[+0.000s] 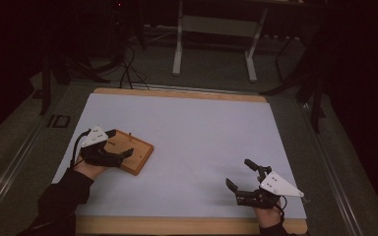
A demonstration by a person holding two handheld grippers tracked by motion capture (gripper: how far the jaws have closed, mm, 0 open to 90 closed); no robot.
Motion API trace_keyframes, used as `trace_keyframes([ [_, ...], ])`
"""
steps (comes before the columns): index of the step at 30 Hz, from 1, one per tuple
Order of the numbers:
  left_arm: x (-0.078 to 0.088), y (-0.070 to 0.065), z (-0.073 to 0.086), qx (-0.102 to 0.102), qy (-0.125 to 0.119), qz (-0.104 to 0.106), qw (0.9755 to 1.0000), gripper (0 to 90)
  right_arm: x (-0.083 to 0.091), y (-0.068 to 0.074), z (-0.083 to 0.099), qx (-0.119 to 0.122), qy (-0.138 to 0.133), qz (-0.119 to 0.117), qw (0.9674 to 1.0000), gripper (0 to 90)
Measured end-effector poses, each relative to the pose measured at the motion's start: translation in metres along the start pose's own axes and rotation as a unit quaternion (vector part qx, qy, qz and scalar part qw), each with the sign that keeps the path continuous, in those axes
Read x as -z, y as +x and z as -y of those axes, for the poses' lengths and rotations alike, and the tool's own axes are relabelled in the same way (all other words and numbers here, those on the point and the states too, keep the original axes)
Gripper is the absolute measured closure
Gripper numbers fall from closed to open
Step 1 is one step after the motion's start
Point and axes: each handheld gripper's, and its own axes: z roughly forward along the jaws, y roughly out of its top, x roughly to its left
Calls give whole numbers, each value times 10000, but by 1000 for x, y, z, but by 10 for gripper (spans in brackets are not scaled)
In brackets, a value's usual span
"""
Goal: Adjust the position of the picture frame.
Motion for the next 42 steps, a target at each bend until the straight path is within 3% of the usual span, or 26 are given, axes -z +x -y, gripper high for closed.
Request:
trace_keyframes([
  [7,-19,14,7,162,148,-121,9997,118,-2,1,0,-80,-31,3,10000,103],
  [16,-37,25,13,223,523,-514,9971,221,-3,2,0,-112,32,54,9999,104],
  [22,-52,29,14,299,750,-513,9954,319,-3,3,0,-116,48,66,9999,104],
  [26,-59,30,14,195,884,-532,9945,411,-2,3,-1,-119,22,61,9999,104],
  [32,-67,32,14,213,908,-453,9946,557,-3,3,0,-147,99,62,9998,105],
  [36,-70,33,15,247,942,-509,9939,645,-4,4,-1,-112,129,46,9998,106],
  [42,-72,34,15,224,994,-482,9936,726,-5,4,0,-135,182,42,9997,106],
])
